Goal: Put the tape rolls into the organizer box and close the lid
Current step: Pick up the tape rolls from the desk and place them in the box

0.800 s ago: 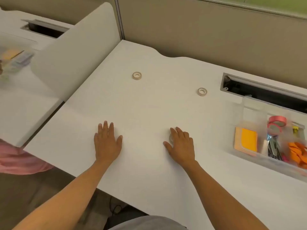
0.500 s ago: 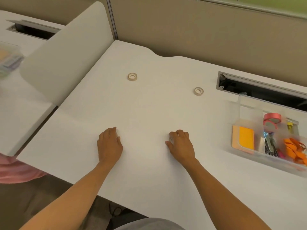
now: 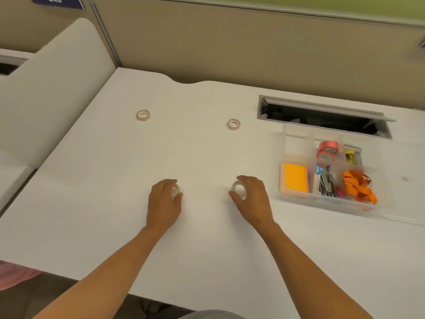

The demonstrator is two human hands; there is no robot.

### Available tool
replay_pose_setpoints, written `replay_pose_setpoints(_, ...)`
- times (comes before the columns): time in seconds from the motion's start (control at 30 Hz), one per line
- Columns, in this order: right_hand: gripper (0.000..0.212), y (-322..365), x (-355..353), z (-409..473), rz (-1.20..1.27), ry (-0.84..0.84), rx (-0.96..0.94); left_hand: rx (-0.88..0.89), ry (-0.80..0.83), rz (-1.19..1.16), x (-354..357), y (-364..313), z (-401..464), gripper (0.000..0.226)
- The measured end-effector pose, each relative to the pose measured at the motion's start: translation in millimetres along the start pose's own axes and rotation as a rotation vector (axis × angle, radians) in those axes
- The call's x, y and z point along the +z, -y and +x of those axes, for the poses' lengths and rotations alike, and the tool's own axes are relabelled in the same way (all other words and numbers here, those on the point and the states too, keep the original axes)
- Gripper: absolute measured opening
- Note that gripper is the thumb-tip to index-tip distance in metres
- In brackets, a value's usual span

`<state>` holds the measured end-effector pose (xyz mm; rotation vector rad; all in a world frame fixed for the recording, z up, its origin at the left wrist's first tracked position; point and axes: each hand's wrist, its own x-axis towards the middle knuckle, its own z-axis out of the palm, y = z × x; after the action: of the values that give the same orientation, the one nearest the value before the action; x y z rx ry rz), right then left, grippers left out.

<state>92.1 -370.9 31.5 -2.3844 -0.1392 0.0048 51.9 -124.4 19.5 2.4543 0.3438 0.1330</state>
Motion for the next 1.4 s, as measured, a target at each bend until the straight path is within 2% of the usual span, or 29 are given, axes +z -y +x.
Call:
replay_pose_setpoints(0.27, 0.035, -45, -74, -2, 0.092, -0.198, 0.004, 0.212, 0.051, -0.049, 53, -88, 1, 0.036)
replay_pose_setpoints(0.6, 0.034, -99, -132, -9, 0.148, -0.278, 0.087, 0.425, 0.142, -0.088, 108, -206, 31, 0.039)
replay_pose_setpoints(0.97, 0.044, -139, -160, -1, 0.149, -0.260, 0.184, 0.457, 0.319, 0.150, 147, -310, 108, 0.038)
replay_pose_setpoints(1.13, 0.043, -146, -163, 0, 0.172, -0.268, 0.173, 0.486, 0.418, 0.289, 177, -336, 135, 0.037)
replay_pose_setpoints(1.4, 0.041, -154, -164, 4, 0.204, -0.280, 0.169, 0.410, 0.616, 0.516, 217, -350, 148, 0.030)
